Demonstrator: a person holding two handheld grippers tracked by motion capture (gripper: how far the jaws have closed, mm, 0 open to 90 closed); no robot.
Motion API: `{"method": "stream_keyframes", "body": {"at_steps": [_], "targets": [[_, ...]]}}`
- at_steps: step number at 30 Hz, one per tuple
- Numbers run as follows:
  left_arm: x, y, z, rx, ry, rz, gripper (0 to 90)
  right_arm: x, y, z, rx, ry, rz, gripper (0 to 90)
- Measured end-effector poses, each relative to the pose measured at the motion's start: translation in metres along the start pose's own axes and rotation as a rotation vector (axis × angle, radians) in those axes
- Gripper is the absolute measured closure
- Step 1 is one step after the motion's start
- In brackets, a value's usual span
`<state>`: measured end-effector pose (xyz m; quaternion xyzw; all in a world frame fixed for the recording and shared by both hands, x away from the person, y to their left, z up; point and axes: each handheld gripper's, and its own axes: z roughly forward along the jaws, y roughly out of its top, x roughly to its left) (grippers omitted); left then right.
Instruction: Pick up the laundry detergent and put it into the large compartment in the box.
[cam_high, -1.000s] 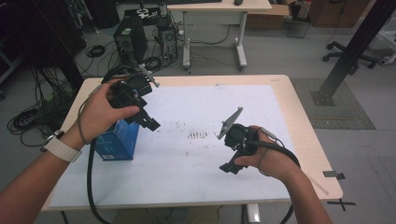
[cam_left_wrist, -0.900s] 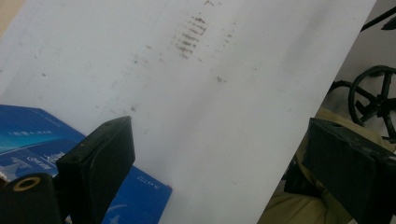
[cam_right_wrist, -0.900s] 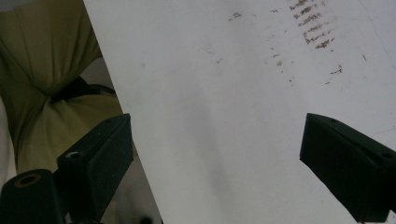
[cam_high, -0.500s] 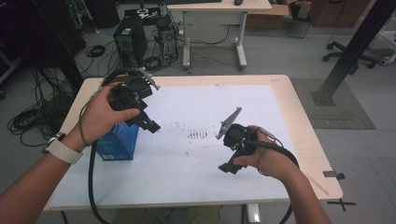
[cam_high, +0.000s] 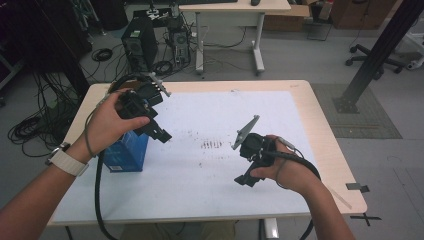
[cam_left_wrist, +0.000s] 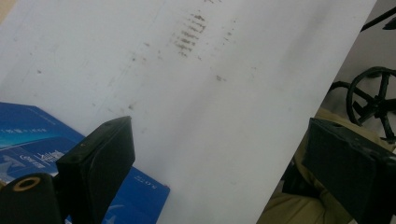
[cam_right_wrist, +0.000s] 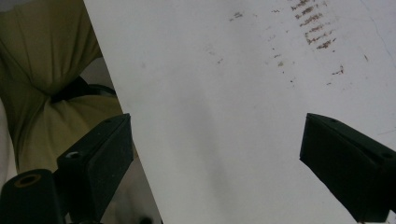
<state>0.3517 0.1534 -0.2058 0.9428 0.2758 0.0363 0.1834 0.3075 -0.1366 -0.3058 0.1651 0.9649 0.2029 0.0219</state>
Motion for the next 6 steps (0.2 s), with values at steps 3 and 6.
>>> {"method": "stream_keyframes", "body": {"at_steps": [3, 6], "targets": [[0.0004, -0.0001, -0.0002, 0.0, 0.001, 0.001, 9.5, -0.0001, -0.0002, 0.0004, 0.001, 0.0, 0.001, 9.7], [0.0004, -0.0003, -0.0004, -0.003, 0.0, 0.0, 9.5, -0.0003, -0.0001, 0.0003, -0.001, 0.0, 0.001, 9.7]]}}
